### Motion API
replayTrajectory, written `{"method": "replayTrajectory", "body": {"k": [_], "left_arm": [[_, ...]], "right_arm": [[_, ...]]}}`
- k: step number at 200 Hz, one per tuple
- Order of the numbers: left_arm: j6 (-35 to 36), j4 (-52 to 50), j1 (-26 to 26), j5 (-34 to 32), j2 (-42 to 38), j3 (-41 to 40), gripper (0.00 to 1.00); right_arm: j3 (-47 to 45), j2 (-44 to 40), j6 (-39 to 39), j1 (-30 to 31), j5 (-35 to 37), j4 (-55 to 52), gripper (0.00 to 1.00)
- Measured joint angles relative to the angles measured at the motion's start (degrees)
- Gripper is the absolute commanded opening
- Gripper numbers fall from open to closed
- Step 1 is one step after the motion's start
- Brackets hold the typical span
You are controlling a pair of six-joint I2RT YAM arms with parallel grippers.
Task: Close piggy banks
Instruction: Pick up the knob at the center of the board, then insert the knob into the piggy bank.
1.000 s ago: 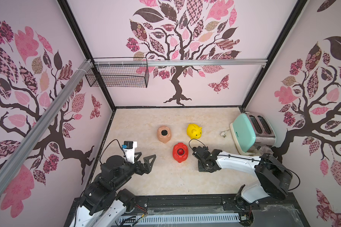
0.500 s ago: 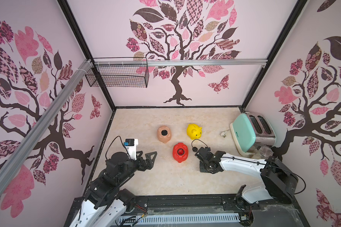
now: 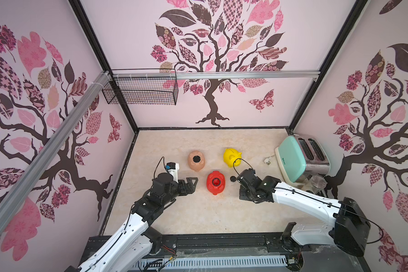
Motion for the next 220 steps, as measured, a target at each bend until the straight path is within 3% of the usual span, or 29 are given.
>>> {"method": "replayTrajectory", "body": {"k": [38,93,220], "left_arm": [[-1.42,5.18,2.54,2.91,2.78,-3.08,0.91],[-2.51,13.27,2.71,6.78,8.17,-5.88,0.9],[-5.25,30.1,2.8,13.4,22.67,-8.17,0.82]], "right_arm": [[8.7,0.9,1.7,0.0,-0.48,-2.14,0.0],[18.12,9.01,2.75,0.02,-4.2,-2.32,0.0],[26.64,22.84,5.38,2.29,-9.66,0.7,0.0]]}}
